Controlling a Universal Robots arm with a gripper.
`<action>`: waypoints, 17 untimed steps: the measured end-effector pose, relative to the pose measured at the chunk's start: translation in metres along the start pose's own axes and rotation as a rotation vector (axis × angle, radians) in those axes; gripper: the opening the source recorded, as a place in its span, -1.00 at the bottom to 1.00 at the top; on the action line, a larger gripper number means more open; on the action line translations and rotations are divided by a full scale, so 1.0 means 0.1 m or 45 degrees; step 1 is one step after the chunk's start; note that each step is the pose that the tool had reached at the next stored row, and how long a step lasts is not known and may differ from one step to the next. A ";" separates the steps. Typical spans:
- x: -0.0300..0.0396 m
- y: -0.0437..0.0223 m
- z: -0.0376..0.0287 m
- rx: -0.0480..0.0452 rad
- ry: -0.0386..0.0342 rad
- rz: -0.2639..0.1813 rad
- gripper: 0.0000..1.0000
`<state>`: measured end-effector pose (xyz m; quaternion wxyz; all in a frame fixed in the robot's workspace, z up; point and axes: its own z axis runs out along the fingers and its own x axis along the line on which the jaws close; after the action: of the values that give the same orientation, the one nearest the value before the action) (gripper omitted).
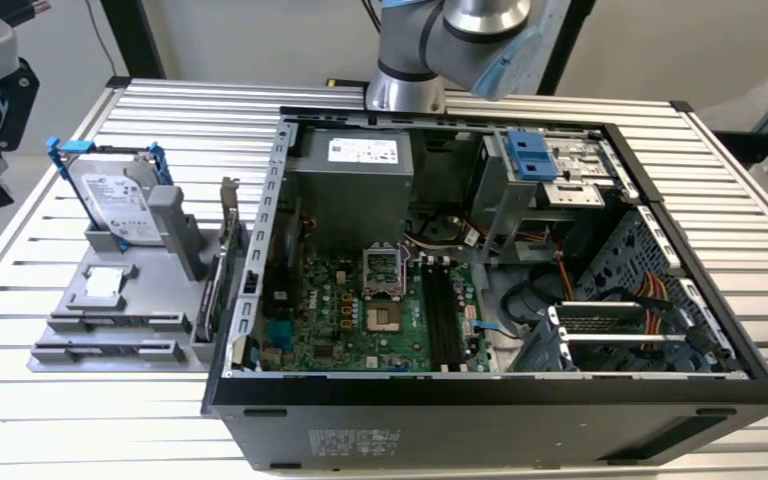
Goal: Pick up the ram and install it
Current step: 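Pick up the ram and move it above insertion slot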
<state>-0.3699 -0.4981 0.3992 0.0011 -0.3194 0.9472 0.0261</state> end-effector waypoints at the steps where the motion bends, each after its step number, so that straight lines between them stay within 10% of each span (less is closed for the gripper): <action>1: 0.000 0.000 0.000 0.000 0.0005 -0.010 -1.00; 17: 0.000 0.000 -0.002 -0.003 0.0084 -0.170 -1.00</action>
<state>-0.3699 -0.4981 0.3993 -0.0007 -0.3819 0.9239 0.0261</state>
